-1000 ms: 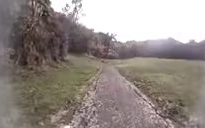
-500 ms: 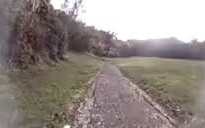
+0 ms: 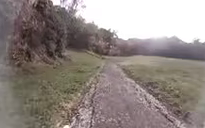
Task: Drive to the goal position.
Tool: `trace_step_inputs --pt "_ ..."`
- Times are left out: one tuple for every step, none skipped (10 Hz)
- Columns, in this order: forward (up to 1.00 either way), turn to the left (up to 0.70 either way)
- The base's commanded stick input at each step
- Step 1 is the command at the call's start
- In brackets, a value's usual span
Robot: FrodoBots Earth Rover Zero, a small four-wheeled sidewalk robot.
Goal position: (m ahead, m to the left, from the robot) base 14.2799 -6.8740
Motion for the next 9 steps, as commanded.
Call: trace_step_inputs --pt "0.85 0.0" --pt "0.85 0.0" --pt "0.85 0.0" --pt "0.85 0.0" --pt "0.85 0.0" --pt "0.85 0.0" --pt "0.85 0.0" --pt "0.85 0.0" --pt "0.85 0.0"
